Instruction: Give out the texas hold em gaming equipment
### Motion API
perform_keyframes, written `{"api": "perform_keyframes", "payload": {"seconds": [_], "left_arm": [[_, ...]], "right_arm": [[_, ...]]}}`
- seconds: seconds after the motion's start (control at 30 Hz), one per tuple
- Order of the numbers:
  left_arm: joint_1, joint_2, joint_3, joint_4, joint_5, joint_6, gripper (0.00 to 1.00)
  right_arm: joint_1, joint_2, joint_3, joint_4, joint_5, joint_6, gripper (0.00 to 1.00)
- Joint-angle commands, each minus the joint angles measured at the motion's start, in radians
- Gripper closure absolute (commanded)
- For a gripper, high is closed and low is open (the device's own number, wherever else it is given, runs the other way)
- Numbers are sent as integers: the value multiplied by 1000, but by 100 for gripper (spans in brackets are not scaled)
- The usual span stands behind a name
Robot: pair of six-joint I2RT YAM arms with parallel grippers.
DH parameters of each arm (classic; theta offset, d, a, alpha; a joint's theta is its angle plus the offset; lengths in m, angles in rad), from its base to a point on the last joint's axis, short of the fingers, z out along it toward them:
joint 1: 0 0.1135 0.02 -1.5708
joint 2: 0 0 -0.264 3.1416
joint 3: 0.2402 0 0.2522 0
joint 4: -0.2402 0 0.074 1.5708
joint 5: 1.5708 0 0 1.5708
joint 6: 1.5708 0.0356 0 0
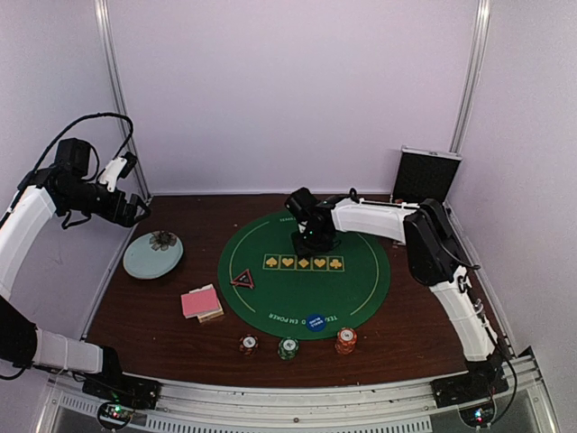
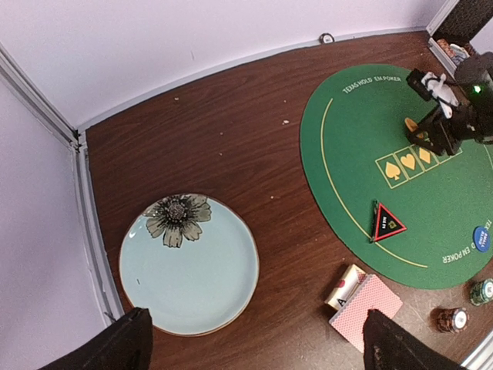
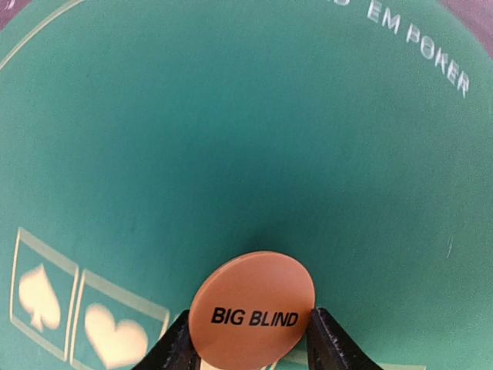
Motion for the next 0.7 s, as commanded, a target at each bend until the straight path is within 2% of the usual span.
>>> {"api": "perform_keyframes", "payload": {"seconds": [0.0, 0.17, 0.3, 0.57, 0.67], "left_arm": [[6, 6, 18, -9, -5, 22, 2], [7, 12, 19, -10, -8, 26, 2], [5, 20, 19, -10, -5, 26, 3], [7, 29, 26, -9, 5, 14, 3], [6, 28, 29, -14, 10, 9, 2]], "right_arm": [[-83, 134, 166, -35, 76, -42, 52], [-132, 205, 328, -49, 74, -51, 53], [-153, 223, 397, -37, 35, -77, 52], [-144, 185, 392, -26, -102, -158, 41], [-142, 167, 386, -41, -132, -155, 34]]}}
